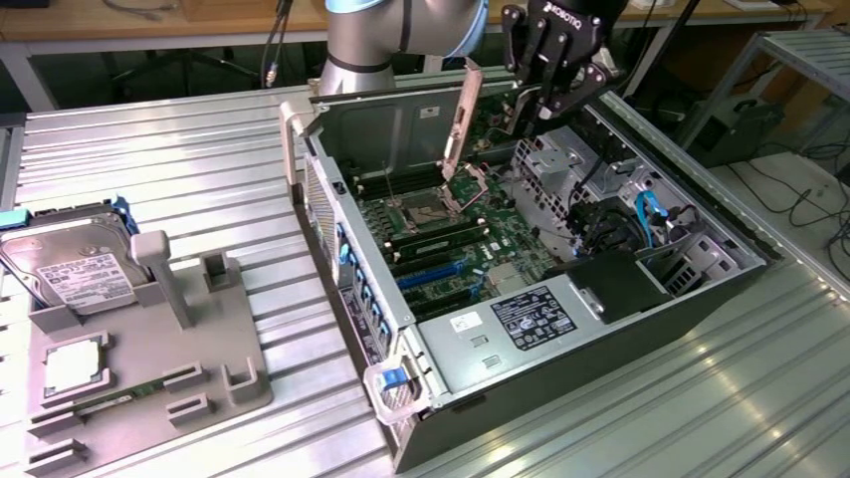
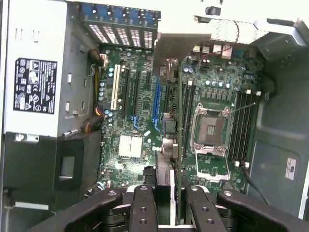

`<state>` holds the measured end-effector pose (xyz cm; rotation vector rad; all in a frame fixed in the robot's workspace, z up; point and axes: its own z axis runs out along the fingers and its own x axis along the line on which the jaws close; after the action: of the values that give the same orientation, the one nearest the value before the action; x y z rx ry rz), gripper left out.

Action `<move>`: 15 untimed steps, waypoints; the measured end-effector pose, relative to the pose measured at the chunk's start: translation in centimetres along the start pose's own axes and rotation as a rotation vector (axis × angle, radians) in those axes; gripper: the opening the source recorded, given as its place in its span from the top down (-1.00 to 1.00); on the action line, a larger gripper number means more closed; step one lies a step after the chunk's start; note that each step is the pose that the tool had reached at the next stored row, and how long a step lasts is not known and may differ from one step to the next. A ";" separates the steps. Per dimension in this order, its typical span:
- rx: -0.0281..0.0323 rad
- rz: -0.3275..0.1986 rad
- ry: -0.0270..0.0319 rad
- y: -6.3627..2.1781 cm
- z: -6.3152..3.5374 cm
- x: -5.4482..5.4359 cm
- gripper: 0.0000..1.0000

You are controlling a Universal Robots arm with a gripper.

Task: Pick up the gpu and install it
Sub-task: 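Insert the gpu into the slot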

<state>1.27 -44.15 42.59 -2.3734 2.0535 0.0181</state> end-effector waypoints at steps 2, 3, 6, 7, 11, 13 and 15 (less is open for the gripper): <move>-0.0004 -0.032 0.0002 0.01 0.00 0.0 0.44; -0.0005 -0.043 0.0002 0.01 0.00 0.0 0.44; -0.0008 -0.033 0.0029 0.00 0.47 -0.1 0.44; -0.0007 -0.026 0.0030 0.00 0.56 -0.1 0.44; -0.0004 0.003 0.0029 0.00 0.83 -0.2 0.44; -0.0004 0.004 0.0030 -0.01 0.95 -0.2 0.44; -0.0005 0.004 0.0030 -0.01 1.05 -0.2 0.44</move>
<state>1.24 -43.93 41.54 -2.3707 2.0602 0.0151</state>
